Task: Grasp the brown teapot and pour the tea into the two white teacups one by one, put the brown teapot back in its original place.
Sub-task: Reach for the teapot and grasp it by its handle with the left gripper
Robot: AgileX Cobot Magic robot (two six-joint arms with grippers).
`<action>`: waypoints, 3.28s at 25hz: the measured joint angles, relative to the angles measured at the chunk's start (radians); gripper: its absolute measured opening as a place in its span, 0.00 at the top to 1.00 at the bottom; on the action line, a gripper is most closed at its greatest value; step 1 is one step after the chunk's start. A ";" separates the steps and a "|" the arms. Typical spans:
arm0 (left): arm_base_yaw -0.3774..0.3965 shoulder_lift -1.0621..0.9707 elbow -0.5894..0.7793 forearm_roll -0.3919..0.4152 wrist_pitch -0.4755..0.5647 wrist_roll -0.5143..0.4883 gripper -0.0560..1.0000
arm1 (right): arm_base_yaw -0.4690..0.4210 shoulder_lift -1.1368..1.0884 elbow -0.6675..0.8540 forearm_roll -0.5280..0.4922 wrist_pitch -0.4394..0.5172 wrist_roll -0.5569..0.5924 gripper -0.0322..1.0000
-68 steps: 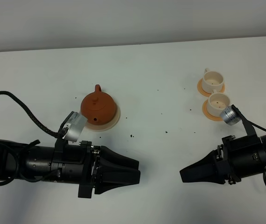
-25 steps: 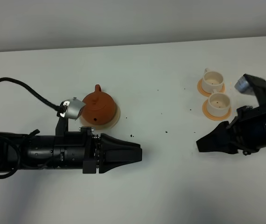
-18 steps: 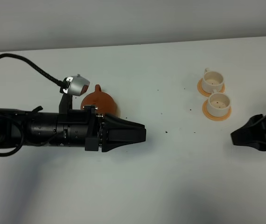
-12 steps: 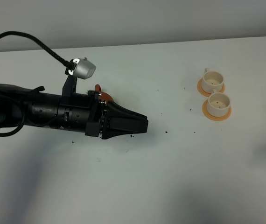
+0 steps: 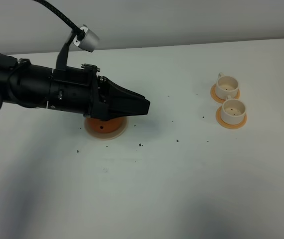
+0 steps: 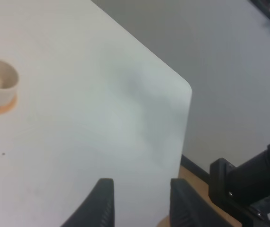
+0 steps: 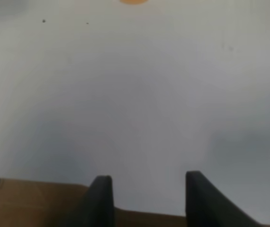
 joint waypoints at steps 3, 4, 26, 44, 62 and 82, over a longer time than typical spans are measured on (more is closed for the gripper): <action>0.000 -0.052 0.000 0.035 -0.032 -0.046 0.66 | 0.000 -0.078 0.047 -0.035 0.015 0.000 0.61; 0.000 -0.068 0.000 0.045 -0.042 -0.061 0.66 | 0.000 -0.096 0.061 -0.046 0.018 0.000 0.61; 0.000 -0.144 0.000 0.348 -0.254 -0.301 0.66 | -0.003 -0.262 0.108 -0.058 -0.066 0.000 0.61; 0.000 -0.144 0.000 0.636 -0.407 -0.365 0.66 | -0.135 -0.382 0.108 -0.012 -0.065 0.000 0.61; 0.000 0.320 -0.631 1.061 -0.145 -0.672 0.59 | -0.135 -0.382 0.108 -0.012 -0.065 0.000 0.61; -0.033 0.696 -0.823 1.075 -0.236 -0.678 0.56 | -0.135 -0.382 0.108 -0.012 -0.065 0.002 0.61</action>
